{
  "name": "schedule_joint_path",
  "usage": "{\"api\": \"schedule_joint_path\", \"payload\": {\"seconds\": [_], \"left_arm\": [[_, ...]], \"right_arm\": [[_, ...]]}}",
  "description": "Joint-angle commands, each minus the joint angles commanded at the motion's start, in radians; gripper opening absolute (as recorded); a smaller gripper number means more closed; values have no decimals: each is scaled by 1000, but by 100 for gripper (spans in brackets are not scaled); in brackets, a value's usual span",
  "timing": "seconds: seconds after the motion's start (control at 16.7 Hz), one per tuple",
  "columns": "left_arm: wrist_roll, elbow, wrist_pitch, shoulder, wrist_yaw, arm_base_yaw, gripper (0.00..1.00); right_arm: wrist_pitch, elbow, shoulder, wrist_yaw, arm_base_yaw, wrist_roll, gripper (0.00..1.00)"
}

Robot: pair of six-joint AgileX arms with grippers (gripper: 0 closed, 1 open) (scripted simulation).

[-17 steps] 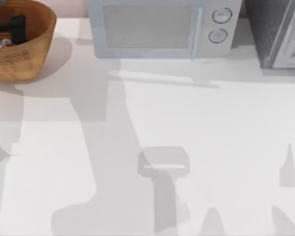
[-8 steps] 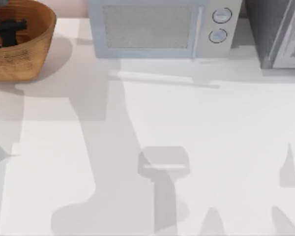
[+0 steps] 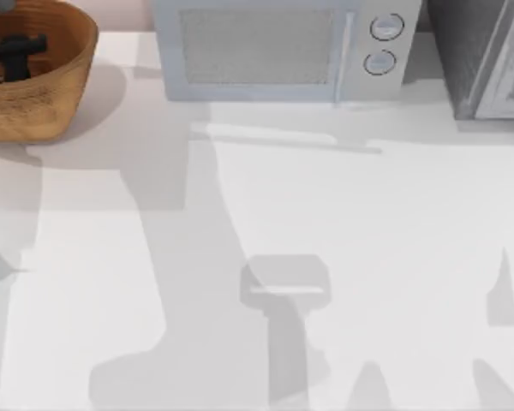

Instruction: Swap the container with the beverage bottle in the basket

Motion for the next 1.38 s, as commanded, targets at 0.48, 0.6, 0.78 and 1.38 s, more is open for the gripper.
{"api": "schedule_joint_path", "payload": {"seconds": [0.48,0.6,0.78,1.38], "left_arm": [[-3,-78,16,-102,-17,-7,0],[-5,-164,49,-186,-39,-8,0],[-13,-341,122,-368,-75,-11,0],[-93,-1256,497,-1303,-157,-40,0]], "right_arm": [[0,0,0,0,0,0,100],[0,0,0,0,0,0,100],[0,0,0,0,0,0,100],[0,0,0,0,0,0,100]]}}
